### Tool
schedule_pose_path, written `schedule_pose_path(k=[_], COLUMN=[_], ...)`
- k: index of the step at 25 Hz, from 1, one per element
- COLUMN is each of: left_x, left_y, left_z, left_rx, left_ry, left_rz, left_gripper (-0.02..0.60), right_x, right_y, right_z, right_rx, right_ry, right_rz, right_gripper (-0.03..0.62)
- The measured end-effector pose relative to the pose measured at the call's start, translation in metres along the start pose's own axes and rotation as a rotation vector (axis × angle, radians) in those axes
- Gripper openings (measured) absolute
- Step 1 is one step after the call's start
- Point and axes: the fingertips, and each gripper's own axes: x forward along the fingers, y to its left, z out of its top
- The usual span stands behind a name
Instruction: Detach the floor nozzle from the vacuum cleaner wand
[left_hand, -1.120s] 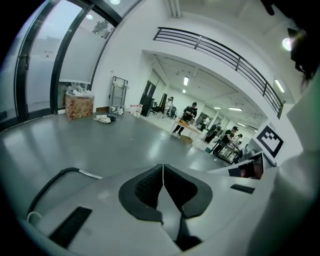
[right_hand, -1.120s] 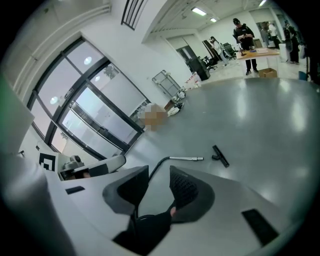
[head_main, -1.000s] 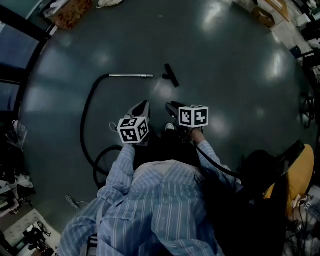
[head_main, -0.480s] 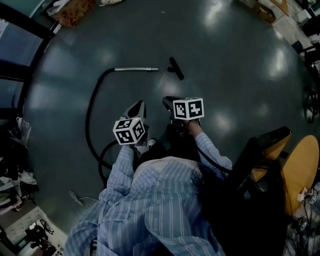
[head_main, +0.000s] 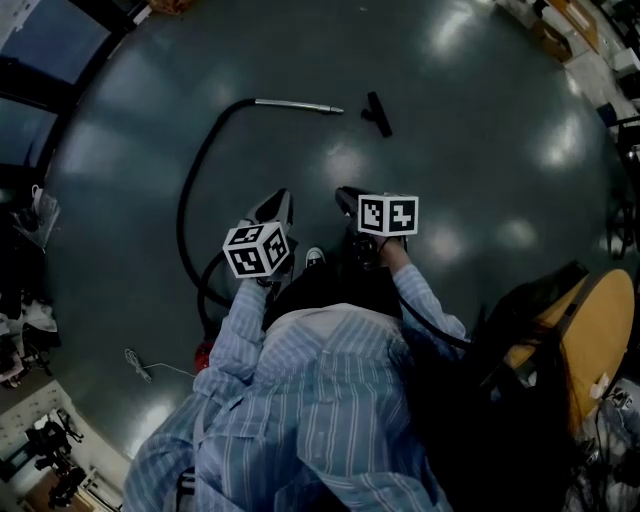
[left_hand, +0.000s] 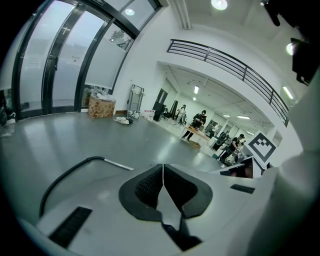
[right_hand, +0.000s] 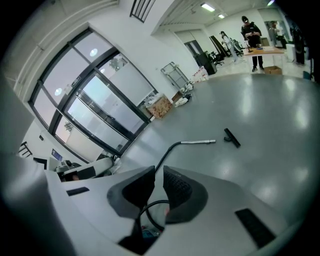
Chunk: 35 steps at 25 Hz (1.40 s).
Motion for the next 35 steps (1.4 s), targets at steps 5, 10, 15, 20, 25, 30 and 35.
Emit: schedule_pose_path(k=[5, 10, 15, 20, 25, 30, 35], left_x=[-0.021, -0.021, -0.016, -0.016, -0.016, -0.016, -0.017], left_y=[0.016, -0.006, -0.022, -0.033, -0.034, -0.03, -0.027], left_z=[-0.027, -0.036, -0.028, -0.031, -0.028, -0.033, -0.037], left_rx=[0.019, 0.06, 0.1, 0.124, 0.138, 0.147, 0.136], left_ry=[0.021, 0.029, 0.029, 0.034, 0.041, 0.051, 0.048], left_rz=[-0.04, -0.109, -0.162, -0.177, -0.179, -0.175, -0.16], left_gripper=[0.015, 0.015, 0.015, 0.015, 0.015, 0.015, 0.015], right_x=[0.002, -0.02, -0.032, -0.041, -0.043, -0.04, -0.041], right_y=[0.016, 0.012, 0.013, 0.013, 0.015, 0.014, 0.011], right_z=[-0.041, -0.056, -0.05, -0.051, -0.051, -0.051, -0.058], right_rx=[0.017, 0.028, 0.034, -0.014, -0.007, 0.004, 0.003], right_ry=[-0.02, -0.06, -0.108, -0.113, -0.114, -0.125, -0.117], right_rz=[-0.033, -0.068, -0.075, -0.086, -0.081, -0.072, -0.067], right_gripper=[0.055, 0.055, 0.055, 0.051, 0.051, 0.051, 0.051])
